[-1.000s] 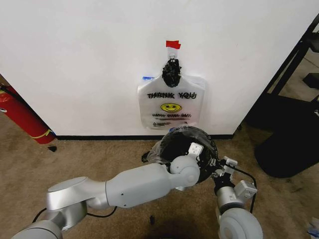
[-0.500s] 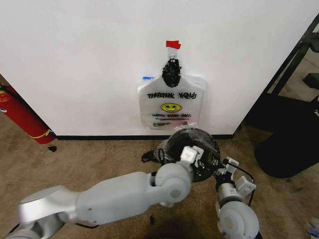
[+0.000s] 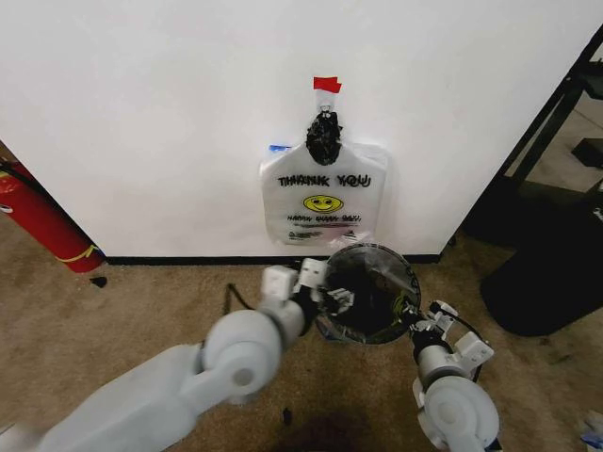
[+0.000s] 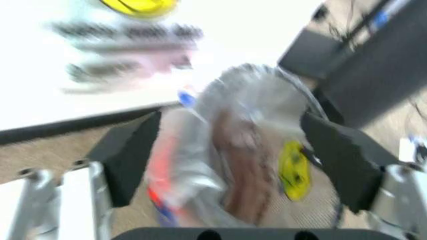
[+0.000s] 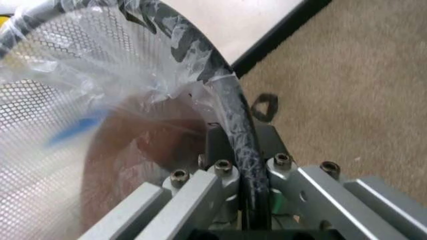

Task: Pick up the garbage bag from the wall and place it over the trash bin.

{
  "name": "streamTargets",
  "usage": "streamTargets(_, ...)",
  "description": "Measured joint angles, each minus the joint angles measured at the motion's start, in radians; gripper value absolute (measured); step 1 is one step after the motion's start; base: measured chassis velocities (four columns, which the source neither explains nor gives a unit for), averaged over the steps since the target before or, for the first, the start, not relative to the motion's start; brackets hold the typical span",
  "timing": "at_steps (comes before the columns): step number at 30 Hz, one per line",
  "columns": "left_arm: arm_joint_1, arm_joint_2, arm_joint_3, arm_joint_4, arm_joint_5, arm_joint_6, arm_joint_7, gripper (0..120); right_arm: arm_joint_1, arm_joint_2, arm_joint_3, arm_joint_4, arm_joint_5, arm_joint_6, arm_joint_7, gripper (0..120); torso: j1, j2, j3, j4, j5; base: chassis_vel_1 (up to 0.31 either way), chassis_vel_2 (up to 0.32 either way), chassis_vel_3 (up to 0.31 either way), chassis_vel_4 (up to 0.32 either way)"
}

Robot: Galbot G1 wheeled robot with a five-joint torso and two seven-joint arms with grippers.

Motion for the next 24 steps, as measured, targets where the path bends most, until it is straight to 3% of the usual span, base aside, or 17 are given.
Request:
streamTargets(4,0.105,0.000,-0.127,-0.021,0.016,-0.040,0.041,98,-0.010,-0.015,0.015,0.014,0.046,-0.011,0.002,0,0.000,0.000,0.000,-0.0003,-0.0001,0.000,0.000,0.000,0.000)
streamTargets(7,0.146,-0.009,-0.179,-0.019,0.014,-0.088,0.081,100,-0.020,-0.024,0.020,0.037,0.066,-0.023,0.005,0,0.000,0.000,0.000,-0.0005,-0.0002,0.000,0.000,0.000,0.000)
streamTargets(10,0.165,-0.010,-0.193,-0.016,0.005,-0.120,0.107,100,-0.023,-0.027,0.022,0.050,0.074,-0.038,0.016,0,0.000,0.000,0.000,-0.0005,-0.0001,0.000,0.000,0.000,0.000)
streamTargets(15,0.222,-0.038,-0.239,0.013,-0.121,-0.163,0.219,100,-0.034,-0.021,0.052,0.101,0.176,-0.083,0.056,0,0.000,0.000,0.000,-0.0006,-0.0002,0.000,0.000,0.000,0.000)
streamTargets(24,0.296,-0.068,-0.245,0.100,-0.082,-0.235,0.321,98,-0.065,-0.029,0.079,0.149,0.209,-0.101,0.056,0,0.000,0.000,0.000,-0.0003,0.0001,0.000,0.000,0.000,0.000)
